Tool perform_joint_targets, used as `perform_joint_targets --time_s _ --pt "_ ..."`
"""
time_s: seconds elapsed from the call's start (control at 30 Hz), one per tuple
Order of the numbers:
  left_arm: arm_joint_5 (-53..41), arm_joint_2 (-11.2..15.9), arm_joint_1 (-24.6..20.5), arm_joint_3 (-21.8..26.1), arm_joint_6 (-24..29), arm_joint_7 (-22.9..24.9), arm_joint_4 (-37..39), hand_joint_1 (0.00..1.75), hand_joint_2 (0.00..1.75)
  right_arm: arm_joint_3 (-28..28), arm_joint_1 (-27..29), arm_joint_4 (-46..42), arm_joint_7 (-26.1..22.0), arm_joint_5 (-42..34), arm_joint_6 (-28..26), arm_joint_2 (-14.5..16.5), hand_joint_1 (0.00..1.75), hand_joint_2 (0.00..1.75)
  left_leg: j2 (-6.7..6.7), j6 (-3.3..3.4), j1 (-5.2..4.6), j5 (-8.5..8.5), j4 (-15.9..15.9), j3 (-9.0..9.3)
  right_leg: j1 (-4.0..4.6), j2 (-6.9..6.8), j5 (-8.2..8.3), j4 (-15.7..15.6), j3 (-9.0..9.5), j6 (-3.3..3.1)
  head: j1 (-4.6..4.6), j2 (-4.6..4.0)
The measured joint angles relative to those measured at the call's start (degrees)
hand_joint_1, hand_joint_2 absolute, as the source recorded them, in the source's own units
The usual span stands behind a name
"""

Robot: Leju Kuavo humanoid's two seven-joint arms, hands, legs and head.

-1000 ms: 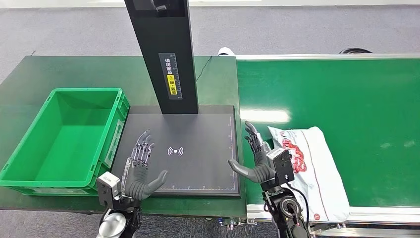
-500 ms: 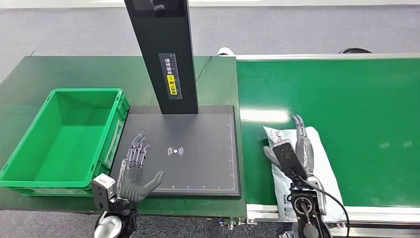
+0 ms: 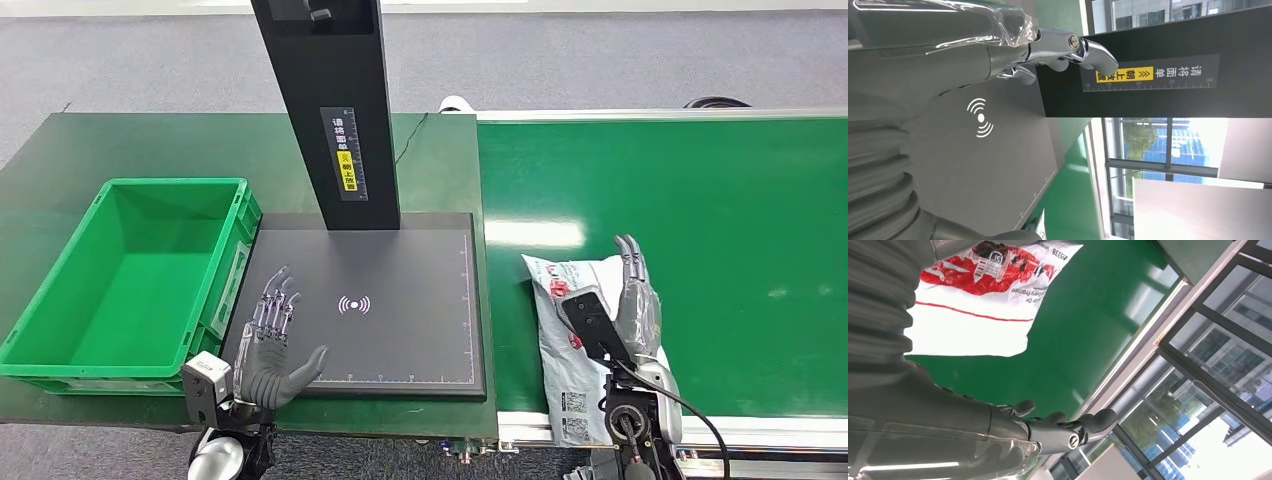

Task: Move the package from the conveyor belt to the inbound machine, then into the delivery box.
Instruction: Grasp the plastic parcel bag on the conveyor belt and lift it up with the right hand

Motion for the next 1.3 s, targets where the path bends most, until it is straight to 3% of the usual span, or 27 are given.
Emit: perform_joint_targets --time_s 0.27,0.4,0.5,0.6,1.3 --pt "0.0 0.1 -0.1 0.0 -0.1 0.0 0.0 0.0 1.75 -0.3 0.7 -0.6 3.0 1.8 -0.1 0.0 0.0 1.75 0.0 0.0 0.0 0.0 0.0 0.0 0.0 0.0 0.0 0.0 -0.01 0.0 0.0 0.0" --pt "0.0 0.1 -0.2 -0.1 -0.1 0.2 0.0 0.0 1.75 -0.8 1.4 -0.6 12.4 7.3 3.6 -0.1 0.0 1.75 0.0 0.0 0.01 0.0 0.0 0.0 0.0 0.0 0.0 0.0 -0.02 0.0 0.01 0.0" --pt "0.0 0.1 -0.5 -0.1 -0.1 0.6 0.1 0.0 1.75 -0.9 1.8 0.1 19.7 13.1 9.7 -0.2 0.0 1.75 0.0 0.0 0.0 0.0 0.0 0.0 0.0 0.0 0.0 0.0 -0.01 0.0 0.01 0.0" --pt "0.0 0.1 -1.1 -0.1 0.0 1.1 0.4 0.0 1.75 -0.6 2.3 1.4 23.1 16.6 14.5 -0.3 0.0 1.75 -0.01 0.0 0.0 0.0 0.0 -0.01 0.0 -0.01 0.0 0.0 -0.01 0.0 0.0 0.0" --pt "0.0 0.1 -2.1 -0.1 0.3 1.4 1.3 0.0 1.75 0.4 2.4 4.5 24.7 18.6 17.3 -0.4 0.0 1.75 0.0 0.0 0.0 0.0 0.0 -0.02 0.0 0.0 0.0 0.0 -0.01 0.0 0.0 0.0"
